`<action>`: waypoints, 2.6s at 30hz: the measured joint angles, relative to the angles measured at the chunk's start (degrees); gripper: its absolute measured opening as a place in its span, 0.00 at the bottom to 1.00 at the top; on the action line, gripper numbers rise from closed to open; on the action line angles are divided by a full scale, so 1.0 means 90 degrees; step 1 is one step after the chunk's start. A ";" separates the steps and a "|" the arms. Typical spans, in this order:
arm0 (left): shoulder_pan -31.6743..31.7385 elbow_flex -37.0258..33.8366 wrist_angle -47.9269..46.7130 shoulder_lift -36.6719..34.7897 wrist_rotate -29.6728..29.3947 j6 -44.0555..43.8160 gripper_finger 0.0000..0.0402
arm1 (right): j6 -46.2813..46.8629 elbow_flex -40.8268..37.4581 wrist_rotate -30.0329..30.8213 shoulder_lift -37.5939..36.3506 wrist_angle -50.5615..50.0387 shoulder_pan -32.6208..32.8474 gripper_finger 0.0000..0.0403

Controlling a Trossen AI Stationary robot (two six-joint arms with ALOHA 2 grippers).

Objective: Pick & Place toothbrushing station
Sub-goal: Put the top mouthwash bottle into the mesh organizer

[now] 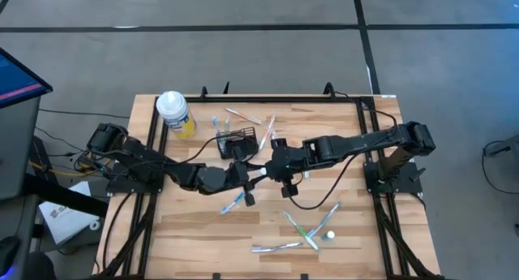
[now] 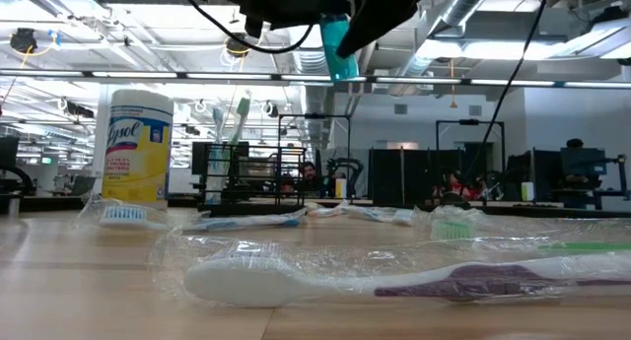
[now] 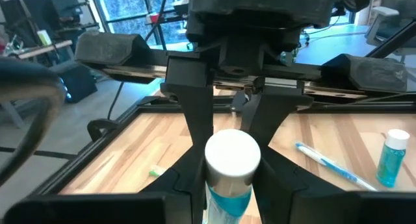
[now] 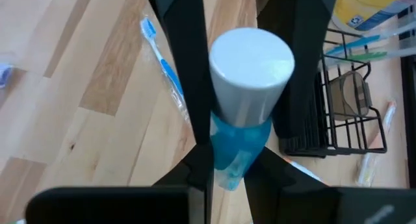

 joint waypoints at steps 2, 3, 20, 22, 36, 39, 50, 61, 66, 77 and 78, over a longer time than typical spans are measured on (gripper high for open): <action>-0.0014 0.0000 -0.0035 0.0000 -0.0001 -0.0029 0.21 | -0.0005 -0.0005 0.0003 0.0000 -0.0026 0.0012 0.13; -0.0036 0.0000 -0.0032 0.0000 -0.0019 -0.0034 0.21 | -0.0007 -0.0005 0.0002 0.0000 -0.0025 0.0014 0.13; -0.0423 0.0002 -0.0457 -0.0012 -0.0425 -0.0806 0.24 | -0.0001 -0.0015 -0.0033 0.0002 -0.0068 0.0086 0.13; -0.0423 0.0002 -0.0503 -0.0040 -0.0411 -0.0889 0.24 | 0.0025 -0.0015 -0.0034 0.0002 -0.0072 0.0100 0.13; -0.0149 0.0012 -0.1644 -0.0998 0.1174 -0.2054 0.36 | 0.0027 -0.0034 0.0117 0.0012 -0.0106 0.0204 0.10; 0.0014 0.0015 -0.1696 -0.1135 0.1564 -0.2069 0.37 | 0.0031 -0.0034 0.0074 0.0012 -0.0062 0.0146 0.10; 0.0432 0.0054 -0.2397 -0.1139 0.1661 -0.1987 0.37 | 0.0099 -0.0034 0.0059 0.0015 -0.0154 0.0123 0.10; 0.0483 0.0240 -0.2818 -0.1117 0.1274 -0.1474 0.37 | 0.0024 -0.0005 0.0042 0.0010 -0.0072 0.0153 0.06; 0.0549 0.0243 -0.3330 -0.1117 0.1223 -0.1404 0.37 | 0.0026 -0.0010 0.0040 0.0005 -0.0099 0.0137 0.04; 0.0549 0.0238 -0.3409 -0.1112 0.1415 -0.1550 0.37 | 0.0075 -0.0007 -0.0058 0.0000 -0.0228 0.0160 0.01; 0.0549 0.0238 -0.3408 -0.1112 0.1431 -0.1550 0.37 | 0.0078 -0.0011 -0.0053 0.0000 -0.0291 0.0185 0.01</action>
